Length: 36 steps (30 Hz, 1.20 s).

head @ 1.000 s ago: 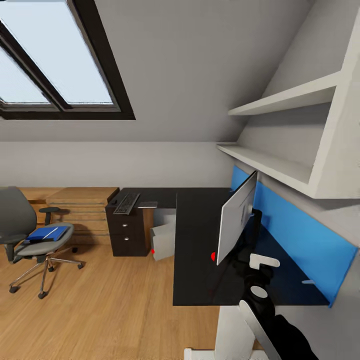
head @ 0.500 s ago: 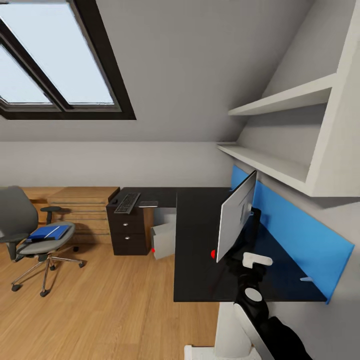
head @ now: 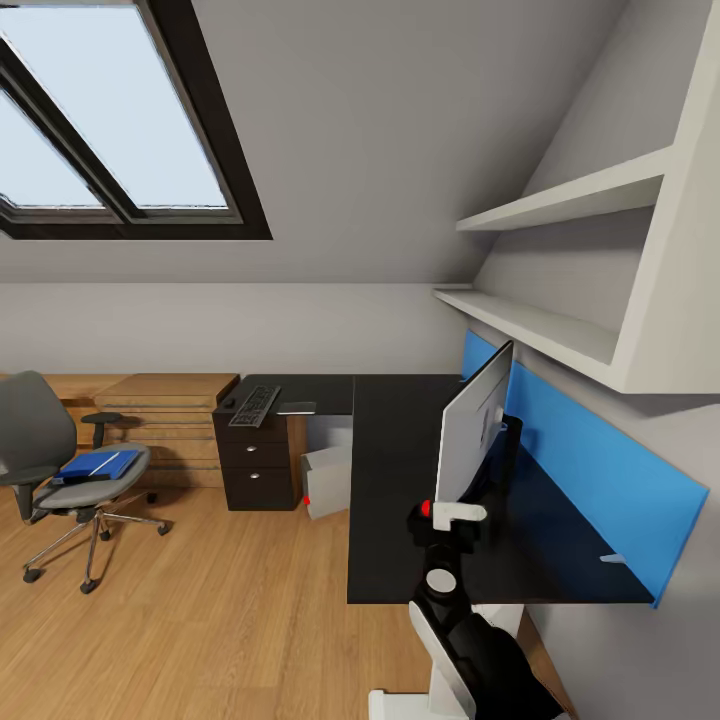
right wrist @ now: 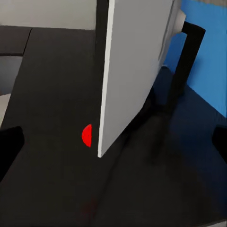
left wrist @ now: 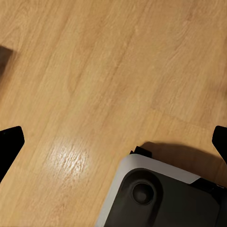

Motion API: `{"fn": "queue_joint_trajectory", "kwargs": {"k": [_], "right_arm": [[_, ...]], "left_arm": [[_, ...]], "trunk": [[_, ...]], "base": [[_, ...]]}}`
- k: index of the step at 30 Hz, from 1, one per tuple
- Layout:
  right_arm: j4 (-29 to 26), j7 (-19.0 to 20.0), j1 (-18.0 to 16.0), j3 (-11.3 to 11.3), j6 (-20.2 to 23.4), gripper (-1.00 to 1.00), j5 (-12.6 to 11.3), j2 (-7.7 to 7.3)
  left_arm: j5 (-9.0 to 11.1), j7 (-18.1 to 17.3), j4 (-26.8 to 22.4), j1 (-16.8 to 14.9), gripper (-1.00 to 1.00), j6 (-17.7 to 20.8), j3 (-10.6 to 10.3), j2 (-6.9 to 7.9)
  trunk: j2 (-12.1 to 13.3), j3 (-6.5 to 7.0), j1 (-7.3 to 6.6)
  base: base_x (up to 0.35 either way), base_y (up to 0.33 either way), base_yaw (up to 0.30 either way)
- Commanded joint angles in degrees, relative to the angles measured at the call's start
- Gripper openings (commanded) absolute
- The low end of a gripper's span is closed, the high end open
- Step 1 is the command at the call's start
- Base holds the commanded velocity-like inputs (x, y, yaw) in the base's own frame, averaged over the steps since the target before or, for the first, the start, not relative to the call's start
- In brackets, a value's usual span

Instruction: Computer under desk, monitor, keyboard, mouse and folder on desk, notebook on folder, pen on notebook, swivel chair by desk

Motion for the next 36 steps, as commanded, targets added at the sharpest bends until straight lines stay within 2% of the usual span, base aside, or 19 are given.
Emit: {"fn": "queue_joint_trajectory", "kwargs": {"k": [1, 4, 9, 14, 22, 28, 36], "right_arm": [[0.87, -0.28, -0.28, 0.16, -0.39, 1.0, 0.41, 0.33], [3.48, -0.14, -0.83, 0.23, -3.63, 1.0, 2.98, 1.48], [4.27, -0.41, -1.01, 0.01, -5.61, 1.0, 4.41, 1.92], [4.39, -1.39, -1.02, -0.2, -7.49, 1.0, 4.45, 1.91], [4.43, -1.87, -1.02, -0.39, -7.88, 1.0, 4.46, 1.82], [4.42, -1.91, -1.02, -2.01, -7.9, 1.0, 4.46, 1.68], [4.43, -1.91, -1.1, -2.81, -7.89, 1.0, 4.46, 1.59]], "left_arm": [[0.46, 0.44, -0.16, -0.01, 1.0, -0.2, -0.48, 0.06], [0.45, 0.44, -0.16, -0.01, 1.0, -0.2, -0.48, -0.02], [0.42, 0.4, -0.16, -0.01, 1.0, -0.2, -0.48, -0.25], [0.38, 0.41, -0.16, -0.01, 1.0, -0.2, -0.48, -0.27], [0.36, 0.43, -0.16, -0.01, 1.0, -0.2, -0.48, -0.27], [0.32, 0.39, 0.47, -0.01, 1.0, -0.2, -0.48, -0.27], [0.19, 0.35, 0.87, -0.01, 1.0, -0.2, -0.48, -0.35]], "trunk": [[-0.1, -0.1, 0.02], [-0.1, -0.1, 0.02], [-0.1, -0.1, 0.02], [-0.1, -0.1, 0.02], [-0.1, -0.1, 0.02], [-0.1, -0.1, 0.02], [-0.1, -0.1, 0.02]], "base": [[0.0, 0.011, 0.0], [0.022, 0.103, 0.0], [0.051, 0.091, 0.0], [0.131, 0.009, 0.0], [0.15, 0.001, 0.0], [0.18, 0.0, 0.0], [0.086, 0.0, 0.0]]}}
